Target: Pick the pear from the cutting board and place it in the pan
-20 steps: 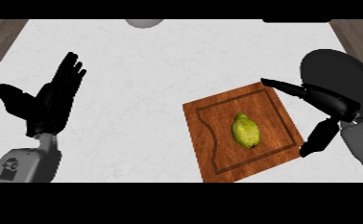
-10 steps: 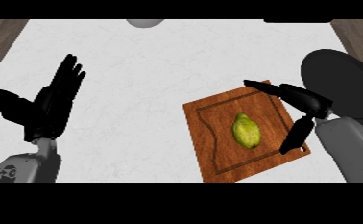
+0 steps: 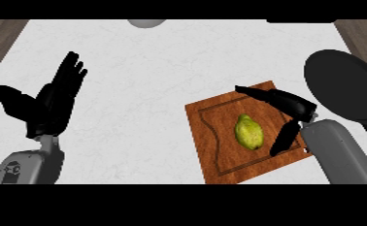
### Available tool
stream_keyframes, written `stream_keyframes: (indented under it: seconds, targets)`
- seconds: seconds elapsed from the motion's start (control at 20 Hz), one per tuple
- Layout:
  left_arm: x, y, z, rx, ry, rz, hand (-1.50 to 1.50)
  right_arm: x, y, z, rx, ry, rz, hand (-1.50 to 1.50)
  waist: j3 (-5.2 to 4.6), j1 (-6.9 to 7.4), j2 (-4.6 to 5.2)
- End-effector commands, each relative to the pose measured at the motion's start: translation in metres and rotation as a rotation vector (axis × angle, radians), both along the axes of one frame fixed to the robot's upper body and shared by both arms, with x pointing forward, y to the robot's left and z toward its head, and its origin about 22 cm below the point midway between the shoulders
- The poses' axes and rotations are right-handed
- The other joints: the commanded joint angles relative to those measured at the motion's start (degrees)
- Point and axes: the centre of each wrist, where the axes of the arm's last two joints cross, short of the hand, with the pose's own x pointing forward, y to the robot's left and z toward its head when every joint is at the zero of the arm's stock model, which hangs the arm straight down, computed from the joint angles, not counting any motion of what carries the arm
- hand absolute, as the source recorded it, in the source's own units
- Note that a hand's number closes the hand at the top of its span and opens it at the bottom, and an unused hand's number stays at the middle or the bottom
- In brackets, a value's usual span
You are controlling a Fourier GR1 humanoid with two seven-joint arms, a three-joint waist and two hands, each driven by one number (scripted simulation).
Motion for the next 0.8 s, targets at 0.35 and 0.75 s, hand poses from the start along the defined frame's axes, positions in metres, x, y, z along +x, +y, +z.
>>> stream_keyframes:
  seconds: [0.35, 0.75]
  targets:
    - [0.001, 0.019, -0.001, 0.006, 0.003, 0.017, 0.0, 0.014, 0.021, -0.02, 0.05, 0.049, 0.025, -1.5, 0.02, 0.17, 0.07]
    - [-0.015, 0.017, -0.004, 0.011, 0.009, -0.017, 0.0, 0.005, 0.048, -0.027, 0.107, -0.037, 0.059, 1.5, 0.01, 0.16, -0.01]
